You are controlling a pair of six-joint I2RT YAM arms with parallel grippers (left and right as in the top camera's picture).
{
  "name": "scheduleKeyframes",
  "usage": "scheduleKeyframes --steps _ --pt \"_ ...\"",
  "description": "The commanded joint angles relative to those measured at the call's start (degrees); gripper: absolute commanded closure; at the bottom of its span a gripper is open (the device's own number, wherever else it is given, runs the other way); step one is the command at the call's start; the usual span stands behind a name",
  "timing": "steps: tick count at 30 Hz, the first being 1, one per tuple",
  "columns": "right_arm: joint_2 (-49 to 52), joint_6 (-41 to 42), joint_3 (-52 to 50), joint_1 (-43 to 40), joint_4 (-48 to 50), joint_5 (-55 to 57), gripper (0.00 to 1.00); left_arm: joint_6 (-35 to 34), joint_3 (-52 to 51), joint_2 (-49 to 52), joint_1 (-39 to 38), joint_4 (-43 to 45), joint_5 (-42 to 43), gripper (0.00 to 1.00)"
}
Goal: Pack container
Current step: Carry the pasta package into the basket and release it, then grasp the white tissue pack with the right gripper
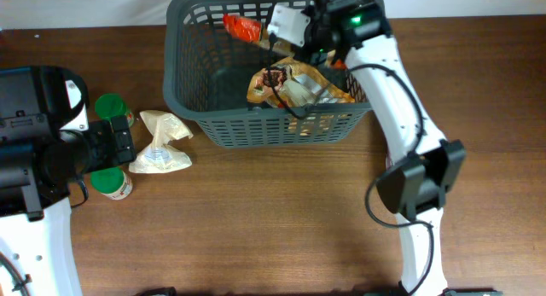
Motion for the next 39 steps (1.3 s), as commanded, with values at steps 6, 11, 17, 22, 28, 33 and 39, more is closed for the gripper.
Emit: scheduleKeyframes --steps 6,11,17,22,28,33,39 --pt "-2.40 16.65 3.30 0.50 0.26 1.77 0.01 0.11 0.13 0.20 0.35 -0.11 -0.37 0.01" --pt "-9.57 20.04 9.01 0.50 -7.10 2.08 0.01 0.11 0.13 0.20 0.35 -0.11 -0.37 0.01" --pt "-21.57 20.17 13.75 -0.85 -15.96 2.43 0.01 0.09 0.13 0.20 0.35 -0.11 -0.37 0.01" --pt "-29.27 25.57 13.70 -9.57 -17.53 3.39 0.01 0.11 0.13 0.20 0.35 -0.11 -0.37 0.01" --pt "-30.27 45.70 11.72 -30.25 -13.51 3.10 0.01 0.11 0.13 0.20 0.35 -0.11 -0.37 0.01" --pt "-27.36 58.84 -1.42 -41.68 -17.09 -5.03 0.01 0.09 0.13 0.20 0.35 -0.11 -0.37 0.01" --pt "-23.28 59.41 -25.00 -42.64 -13.40 -13.20 0.01 0.09 0.13 0.20 0.35 -0.11 -0.37 0.01"
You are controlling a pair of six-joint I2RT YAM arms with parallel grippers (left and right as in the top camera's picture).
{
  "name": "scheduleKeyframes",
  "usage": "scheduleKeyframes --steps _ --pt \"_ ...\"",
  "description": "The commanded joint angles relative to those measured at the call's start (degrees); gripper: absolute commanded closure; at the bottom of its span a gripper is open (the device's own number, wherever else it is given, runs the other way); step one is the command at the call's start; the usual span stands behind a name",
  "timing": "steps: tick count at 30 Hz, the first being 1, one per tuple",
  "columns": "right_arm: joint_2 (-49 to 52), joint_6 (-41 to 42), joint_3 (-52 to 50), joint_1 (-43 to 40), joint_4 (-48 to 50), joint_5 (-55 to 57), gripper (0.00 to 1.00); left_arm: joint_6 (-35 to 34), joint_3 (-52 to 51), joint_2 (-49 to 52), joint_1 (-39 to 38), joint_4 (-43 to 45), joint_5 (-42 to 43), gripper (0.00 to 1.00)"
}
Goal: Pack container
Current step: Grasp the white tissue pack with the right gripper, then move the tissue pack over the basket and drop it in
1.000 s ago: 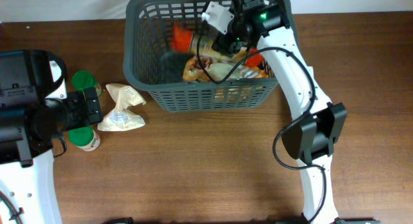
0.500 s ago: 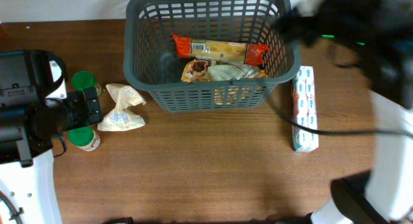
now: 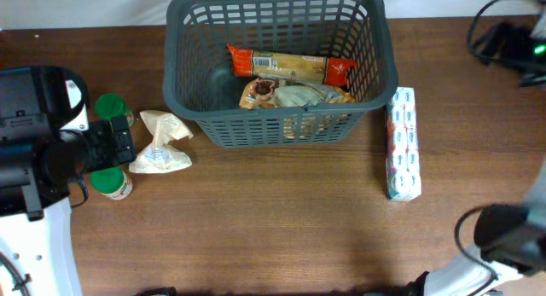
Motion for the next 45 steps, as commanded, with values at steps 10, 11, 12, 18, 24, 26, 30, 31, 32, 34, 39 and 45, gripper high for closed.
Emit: scheduleKeyframes --steps 10,11,12,18,24,26,30,31,32,34,39,45 --pt "2.56 2.43 -31.12 7.61 14.19 -6.36 0.01 0.11 0.13 0.20 0.35 -0.11 -0.39 0.01" --pt "2.56 2.40 -33.03 8.24 15.56 -5.95 0.03 0.09 0.13 0.20 0.35 -0.11 -0.39 0.01" --pt "2.56 2.45 -34.10 8.55 16.24 -5.20 0.04 0.11 0.13 0.20 0.35 -0.11 -0.39 0.01" --pt "2.56 2.47 -43.30 10.75 22.05 0.79 0.04 0.11 0.13 0.20 0.35 -0.11 -0.39 0.01" --pt "2.58 2.73 -47.84 10.82 25.49 0.98 0.34 0.11 0.13 0.20 0.35 -0.11 -0.39 0.01" --pt "2.58 2.75 -48.39 10.82 25.73 1.16 0.45 0.09 0.13 0.20 0.35 -0.11 -0.39 0.01" --pt "2.56 2.95 -48.41 10.80 26.10 1.92 0.79 0.11 0.13 0.20 0.35 -0.11 -0.39 0.01" --pt "2.56 3.04 -48.41 10.75 26.14 2.25 0.91 0.11 0.13 0.20 0.35 -0.11 -0.39 0.01" --pt "2.56 3.61 -48.41 10.73 26.14 2.69 0.96 0.11 0.13 0.20 0.35 -0.11 -0.39 0.01" --pt "2.19 4.87 -47.74 10.19 25.79 2.80 0.96 0.09 0.13 0.20 0.35 -0.11 -0.39 0.01" --pt "-2.47 7.87 -37.88 6.21 19.76 0.98 0.96 0.11 0.13 0.20 0.35 -0.11 -0.39 0.01" --pt "-8.98 7.76 -9.75 4.15 9.22 -2.10 0.96 0.11 0.13 0.20 0.35 -0.11 -0.39 0.01"
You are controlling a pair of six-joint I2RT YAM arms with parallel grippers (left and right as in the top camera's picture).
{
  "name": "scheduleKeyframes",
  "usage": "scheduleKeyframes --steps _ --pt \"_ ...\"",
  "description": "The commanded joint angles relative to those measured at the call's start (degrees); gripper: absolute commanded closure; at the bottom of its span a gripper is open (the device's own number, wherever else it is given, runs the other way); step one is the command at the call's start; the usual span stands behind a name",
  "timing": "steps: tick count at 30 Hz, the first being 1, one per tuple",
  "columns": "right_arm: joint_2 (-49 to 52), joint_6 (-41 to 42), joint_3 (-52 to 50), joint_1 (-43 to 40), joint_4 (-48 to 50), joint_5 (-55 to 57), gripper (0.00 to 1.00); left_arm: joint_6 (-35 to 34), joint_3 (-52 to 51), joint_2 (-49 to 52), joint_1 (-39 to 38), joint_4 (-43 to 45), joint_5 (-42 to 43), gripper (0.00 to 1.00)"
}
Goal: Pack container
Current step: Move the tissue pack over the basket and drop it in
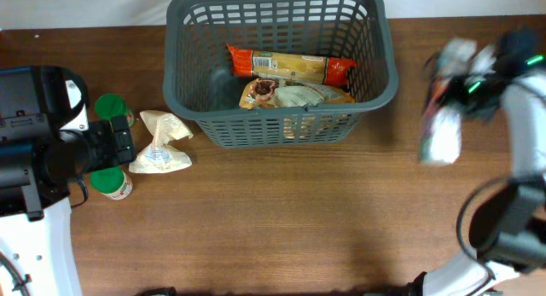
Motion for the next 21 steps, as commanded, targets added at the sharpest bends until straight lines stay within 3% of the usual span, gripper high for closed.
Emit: scheduleKeyframes --steps 1,4,8,13,15,21 --pt "-9.38 -1.31 22.58 1.42 -3.39 -2.69 0.96 0.11 0.13 0.20 0.35 -0.13 -0.37 0.01" --pt "-9.75 -7.48 35.58 5.64 -5.27 -3.78 0.96 0.11 0.13 0.20 0.35 -0.13 -0.37 0.01" --pt "-9.75 -26.60 46.47 14.97 -10.12 -11.23 0.96 0.09 0.13 0.20 0.35 -0.13 -0.37 0.01" --pt "-8.96 -48.41 46.75 27.34 -15.45 -13.40 0.96 0.09 0.13 0.20 0.35 -0.13 -0.37 0.01" --pt "-6.54 -62.75 45.20 33.40 -17.75 -12.41 0.96 0.11 0.13 0.20 0.35 -0.13 -0.37 0.01" --pt "2.67 -79.21 44.41 38.40 -17.73 -7.72 0.91 0.09 0.13 0.20 0.35 -0.13 -0.37 0.01"
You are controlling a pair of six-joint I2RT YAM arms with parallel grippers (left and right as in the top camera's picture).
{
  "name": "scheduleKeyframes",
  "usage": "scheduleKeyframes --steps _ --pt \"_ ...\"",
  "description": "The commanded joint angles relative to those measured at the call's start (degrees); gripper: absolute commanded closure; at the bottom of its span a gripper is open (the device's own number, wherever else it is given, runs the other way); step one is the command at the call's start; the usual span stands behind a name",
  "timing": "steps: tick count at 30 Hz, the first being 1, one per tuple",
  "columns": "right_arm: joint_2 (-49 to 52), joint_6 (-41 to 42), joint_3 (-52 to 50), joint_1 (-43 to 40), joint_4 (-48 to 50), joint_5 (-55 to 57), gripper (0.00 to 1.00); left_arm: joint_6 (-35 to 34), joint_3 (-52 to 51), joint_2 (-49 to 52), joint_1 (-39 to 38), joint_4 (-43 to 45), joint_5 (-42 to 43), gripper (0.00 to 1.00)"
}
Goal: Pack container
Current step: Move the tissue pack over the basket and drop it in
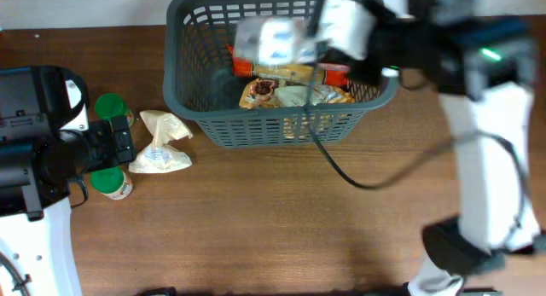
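A dark grey mesh basket (183, 91) stands at the back middle of the table. In it lie a long roll pack with orange ends (294, 71) and a crumpled snack bag (286, 96). My right gripper (311, 36) reaches in from the right, shut on a white-and-blue box (269, 40). The box is blurred and hangs over the basket's back left part. My left gripper (126, 144) rests at the left of the table between two green-lidded jars. Its fingers cannot be made out.
Left of the basket lie a crumpled pale bag (162, 142) and two green-lidded jars (109, 107) (111, 183). My right arm's cable (341, 168) loops over the basket's front rim and the table.
My right gripper has moved with the white-and-blue box from above the table right of the basket to over the basket's back left part. The left arm has not moved.
First my right gripper was over the basket with the orange-ended roll. Then the roll lay in the basket, the arm was far right, and the white-and-blue box lay on the table beside the basket. Later the box was lifted in my right gripper, and now hangs over the basket.
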Motion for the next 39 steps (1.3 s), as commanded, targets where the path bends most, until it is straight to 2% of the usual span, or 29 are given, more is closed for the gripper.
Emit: scheduleKeyframes --steps 1,9,18,19,20,21,22,23,27,29,33,39 --pt "7.91 -15.37 -0.24 2.05 0.44 1.79 0.91 0.11 0.13 0.20 0.35 -0.11 -0.37 0.01" --pt "21.40 -5.75 -0.24 2.71 0.17 0.87 0.96 0.11 0.13 0.20 0.35 -0.11 -0.37 0.01" --pt "27.45 -5.77 -0.24 3.06 7.04 1.29 0.95 0.11 0.13 0.20 0.35 -0.11 -0.37 0.01" --pt "27.63 -5.25 -0.26 3.06 7.58 1.31 0.90 0.11 0.13 0.20 0.35 -0.11 -0.37 0.01" --pt "27.65 -4.20 -0.26 3.08 8.07 1.33 0.80 0.11 0.13 0.20 0.35 -0.11 -0.37 0.01" --pt "27.65 -2.89 -0.24 3.06 8.48 1.36 0.66 0.11 0.13 0.20 0.35 -0.11 -0.37 0.01" --pt "27.65 -1.60 -0.24 3.06 8.81 1.57 0.58 0.09 0.13 0.20 0.35 -0.11 -0.37 0.01" --pt "27.65 0.66 -0.24 3.06 9.40 2.47 0.01 0.11 0.13 0.20 0.35 -0.11 -0.37 0.01" --pt "27.02 13.99 0.33 3.08 9.46 12.37 0.01 0.11 0.13 0.20 0.35 -0.11 -0.37 0.01" --pt "25.66 18.08 0.96 3.06 7.37 16.61 0.01 0.11 0.13 0.20 0.35 -0.11 -0.37 0.01" --pt "20.20 22.23 4.74 2.64 1.77 17.88 0.01 0.11 0.13 0.20 0.35 -0.11 -0.37 0.01" --pt "7.96 25.68 8.90 -2.78 0.31 19.43 0.01 0.09 0.13 0.20 0.35 -0.11 -0.37 0.01"
